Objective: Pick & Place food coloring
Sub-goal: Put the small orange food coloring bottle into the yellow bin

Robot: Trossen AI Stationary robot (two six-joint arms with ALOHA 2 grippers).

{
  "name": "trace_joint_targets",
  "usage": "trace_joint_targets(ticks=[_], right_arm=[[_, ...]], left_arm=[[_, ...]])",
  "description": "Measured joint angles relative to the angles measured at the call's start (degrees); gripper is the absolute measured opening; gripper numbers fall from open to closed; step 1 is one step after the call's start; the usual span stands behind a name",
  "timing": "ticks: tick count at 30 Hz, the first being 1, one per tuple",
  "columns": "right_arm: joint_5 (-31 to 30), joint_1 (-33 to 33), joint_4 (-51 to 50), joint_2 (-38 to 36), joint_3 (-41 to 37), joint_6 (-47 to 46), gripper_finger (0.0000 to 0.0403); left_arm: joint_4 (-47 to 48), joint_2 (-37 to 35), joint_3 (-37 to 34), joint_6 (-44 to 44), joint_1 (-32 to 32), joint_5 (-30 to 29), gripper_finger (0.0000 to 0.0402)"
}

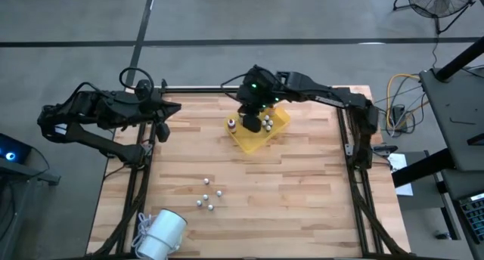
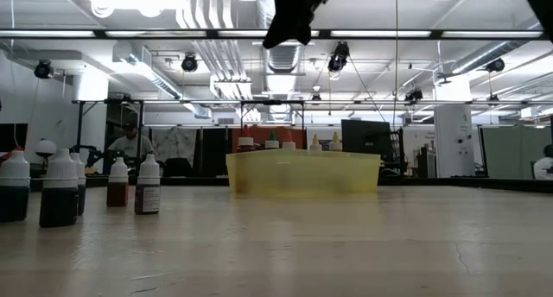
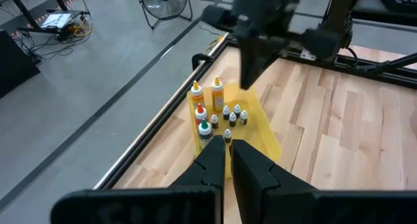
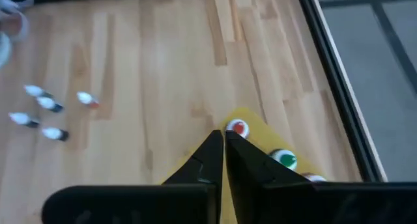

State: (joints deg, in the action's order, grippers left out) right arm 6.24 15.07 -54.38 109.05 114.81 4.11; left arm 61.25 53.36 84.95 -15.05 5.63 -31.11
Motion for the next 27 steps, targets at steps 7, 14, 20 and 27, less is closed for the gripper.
trace_joint_targets(ticks=[7, 14, 20, 27], right_arm=[[0.2, -1.8, 14.4, -13.0, -17.3, -4.3, 0.0008], [0.2, -3.2, 27.2, -26.3, -32.4, -8.7, 0.0009], [0.1, -3.3, 29.3, -35.0, -39.1, -14.3, 0.0008], [0.0, -3.5, 28.6, -41.4, -42.4, -10.4, 0.0009]], left_arm=[[0.0, 0.0, 0.0, 0.0, 0.0, 0.0, 0.0000], [0.1, 0.0, 0.0, 0.3, 0.0, 0.0, 0.0000], [0.1, 0.0, 0.0, 0.3, 0.0, 0.0, 0.0000], [0.1, 0.0, 0.0, 0.1, 0.0, 0.0, 0.0000]])
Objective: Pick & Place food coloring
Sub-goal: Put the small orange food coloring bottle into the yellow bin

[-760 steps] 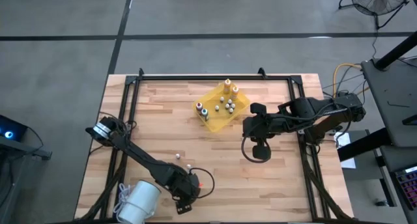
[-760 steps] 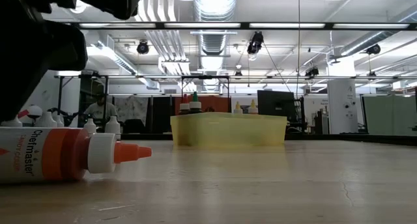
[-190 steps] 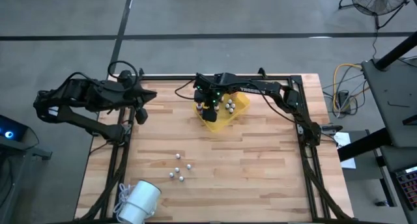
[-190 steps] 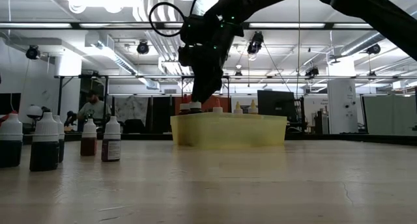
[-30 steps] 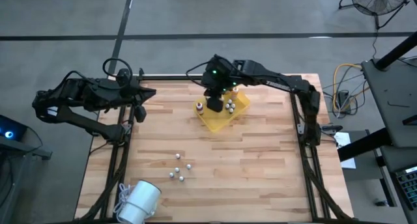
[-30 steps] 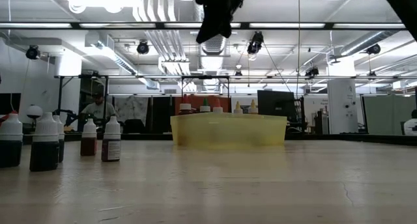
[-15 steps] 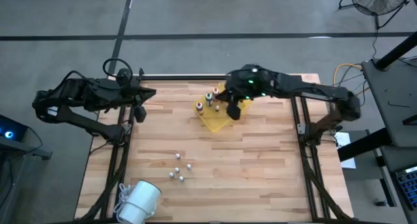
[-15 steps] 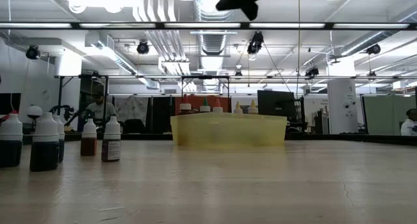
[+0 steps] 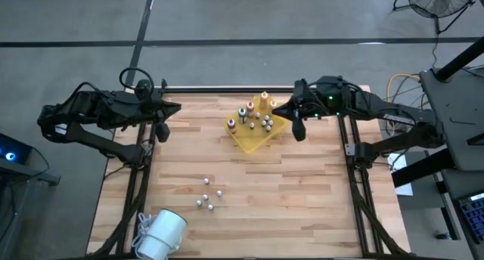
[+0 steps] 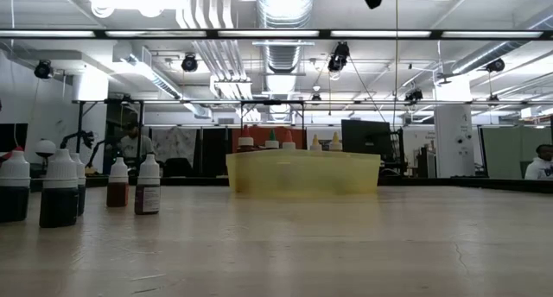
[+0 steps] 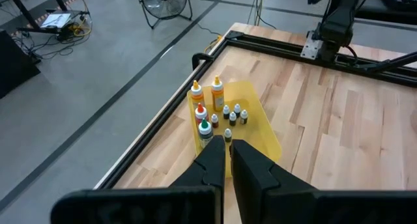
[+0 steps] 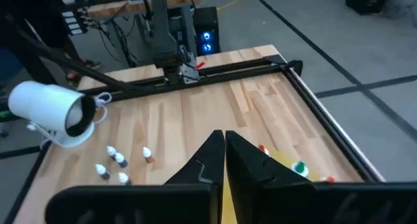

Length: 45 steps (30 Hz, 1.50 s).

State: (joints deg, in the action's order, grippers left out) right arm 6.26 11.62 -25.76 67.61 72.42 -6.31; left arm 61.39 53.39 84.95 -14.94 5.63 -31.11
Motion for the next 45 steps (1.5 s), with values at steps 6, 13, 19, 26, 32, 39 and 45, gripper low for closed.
trace_joint_targets(ticks=[6, 13, 19, 26, 32, 39, 45], right_arm=[[0.2, 0.0, -5.1, -3.2, -0.6, -3.6, 0.0009], [0.2, -0.3, -5.8, -3.5, -1.5, -4.3, 0.0009], [0.2, -0.4, -5.1, -4.4, -3.7, -5.2, 0.0009], [0.2, -2.5, 7.9, -8.3, -11.8, -5.8, 0.0009], [0.2, -4.3, 17.1, -13.2, -20.6, -5.8, 0.0009], [0.1, -6.1, 17.7, -18.6, -26.2, -7.9, 0.0009], [-0.3, -6.3, 17.9, -23.4, -28.3, -7.7, 0.0009]], left_arm=[[0.0, 0.0, 0.0, -0.6, 0.0, 0.0, 0.0000], [0.0, 0.0, 0.0, -1.7, 0.0, 0.0, 0.0000], [0.0, 0.3, 0.0, -2.9, 0.0, 0.0, 0.0000], [0.0, 0.9, 0.0, -3.1, 0.0, 0.0, 0.0000], [0.0, 1.3, 0.0, -3.1, 0.0, -0.1, 0.0000], [0.0, 1.7, 0.0, -3.3, 0.0, 0.0, 0.0000], [-0.1, 2.2, -0.1, -3.3, 0.0, 0.0, 0.0000]])
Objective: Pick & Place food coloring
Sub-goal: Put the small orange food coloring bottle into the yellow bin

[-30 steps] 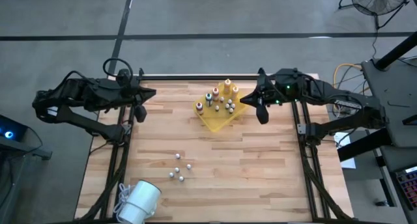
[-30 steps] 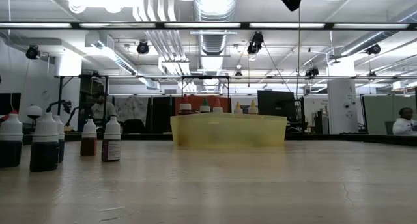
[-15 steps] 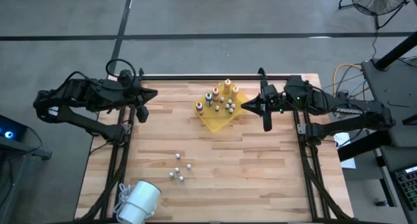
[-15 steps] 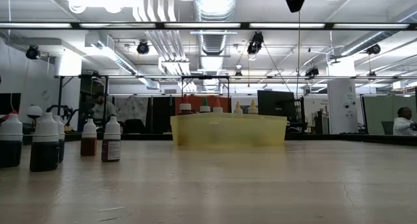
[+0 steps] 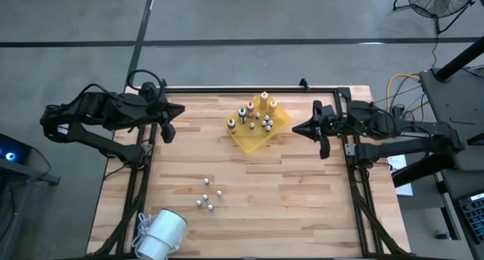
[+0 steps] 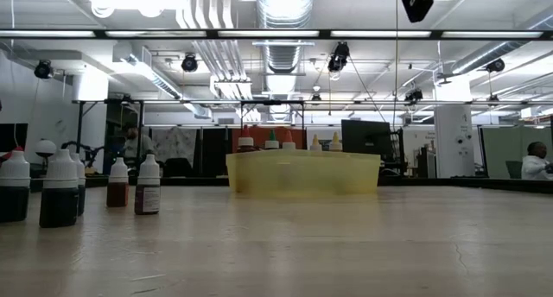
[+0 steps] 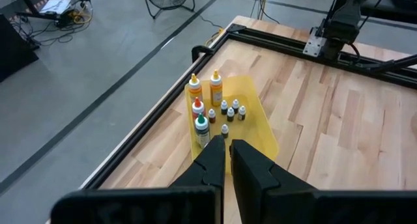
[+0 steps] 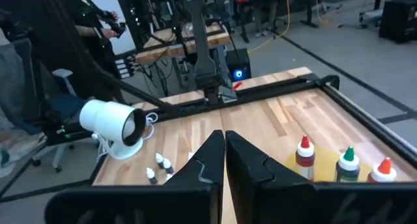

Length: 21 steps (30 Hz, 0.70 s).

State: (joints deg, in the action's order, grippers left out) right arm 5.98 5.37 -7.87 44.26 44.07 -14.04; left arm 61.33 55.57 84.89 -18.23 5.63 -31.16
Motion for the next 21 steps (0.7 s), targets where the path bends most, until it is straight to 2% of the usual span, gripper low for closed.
trace_joint_targets(ticks=[11, 21], right_arm=[[-0.2, -0.1, -0.2, -5.0, -1.7, 3.9, 0.0009], [-0.1, -0.1, 4.1, -10.7, -7.8, 3.7, 0.0009]], left_arm=[[0.0, 0.0, -1.0, -1.7, 0.0, 0.0, 0.0000], [0.0, 0.0, -1.0, -1.8, 0.0, 0.0, 0.0000]])
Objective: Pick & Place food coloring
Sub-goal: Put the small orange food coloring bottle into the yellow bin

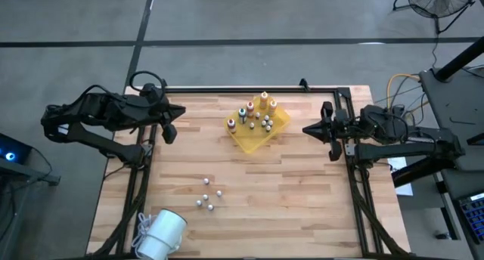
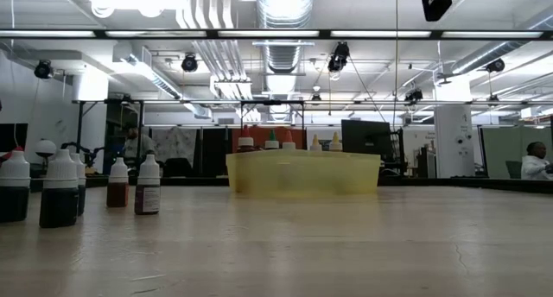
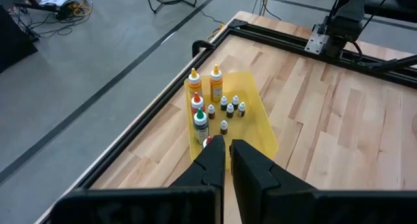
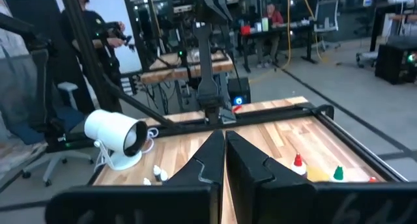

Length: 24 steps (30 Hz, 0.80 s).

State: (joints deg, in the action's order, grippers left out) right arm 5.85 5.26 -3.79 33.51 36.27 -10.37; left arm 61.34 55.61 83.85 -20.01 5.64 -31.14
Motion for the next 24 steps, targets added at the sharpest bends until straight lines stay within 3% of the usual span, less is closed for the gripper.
trace_joint_targets(ticks=[6, 14, 24], right_arm=[[0.1, 0.0, 6.0, -4.9, -7.5, -1.2, 0.0009], [0.6, 0.0, 6.7, -10.5, -16.0, -3.1, 0.0009], [0.6, 0.0, 19.4, -18.0, -27.1, -3.7, 0.0009]], left_arm=[[0.0, 0.0, 0.0, 0.0, 0.0, 0.0, 0.0000], [0.0, 0.0, 0.0, 1.1, 0.0, 1.7, 0.0000], [0.0, 0.0, 0.0, 1.8, 0.0, 1.7, 0.0000]])
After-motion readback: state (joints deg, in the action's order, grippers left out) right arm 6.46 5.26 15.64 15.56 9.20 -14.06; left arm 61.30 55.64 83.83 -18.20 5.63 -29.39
